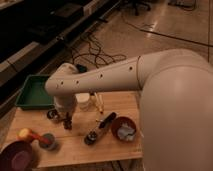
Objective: Place grapes in table surface
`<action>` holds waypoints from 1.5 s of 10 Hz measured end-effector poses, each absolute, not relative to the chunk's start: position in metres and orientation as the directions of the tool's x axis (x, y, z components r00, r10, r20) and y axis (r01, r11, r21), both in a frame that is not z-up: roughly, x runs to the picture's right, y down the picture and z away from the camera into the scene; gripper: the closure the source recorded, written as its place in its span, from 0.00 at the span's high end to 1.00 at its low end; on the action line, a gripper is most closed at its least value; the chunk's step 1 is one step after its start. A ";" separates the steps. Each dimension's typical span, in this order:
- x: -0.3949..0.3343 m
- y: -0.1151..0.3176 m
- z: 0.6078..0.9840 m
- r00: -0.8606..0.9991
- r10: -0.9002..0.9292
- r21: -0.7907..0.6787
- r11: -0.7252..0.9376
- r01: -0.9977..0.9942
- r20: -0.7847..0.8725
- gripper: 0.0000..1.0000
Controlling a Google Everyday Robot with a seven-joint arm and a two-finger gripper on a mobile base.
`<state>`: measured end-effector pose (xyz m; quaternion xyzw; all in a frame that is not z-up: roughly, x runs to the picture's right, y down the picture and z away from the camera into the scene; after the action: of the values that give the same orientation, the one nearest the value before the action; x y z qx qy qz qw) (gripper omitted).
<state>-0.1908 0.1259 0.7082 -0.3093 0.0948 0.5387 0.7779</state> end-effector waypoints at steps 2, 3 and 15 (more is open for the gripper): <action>-0.194 0.141 0.723 0.408 0.775 -0.412 0.210 -0.887 -0.483 0.00; -0.197 0.144 0.728 0.421 0.774 -0.433 0.211 -0.876 -0.474 0.00; -0.212 0.170 0.772 0.416 0.653 -0.407 0.177 -0.896 -0.633 0.17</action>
<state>-0.2122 0.1697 0.7723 -0.3812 0.1596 0.5160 0.7503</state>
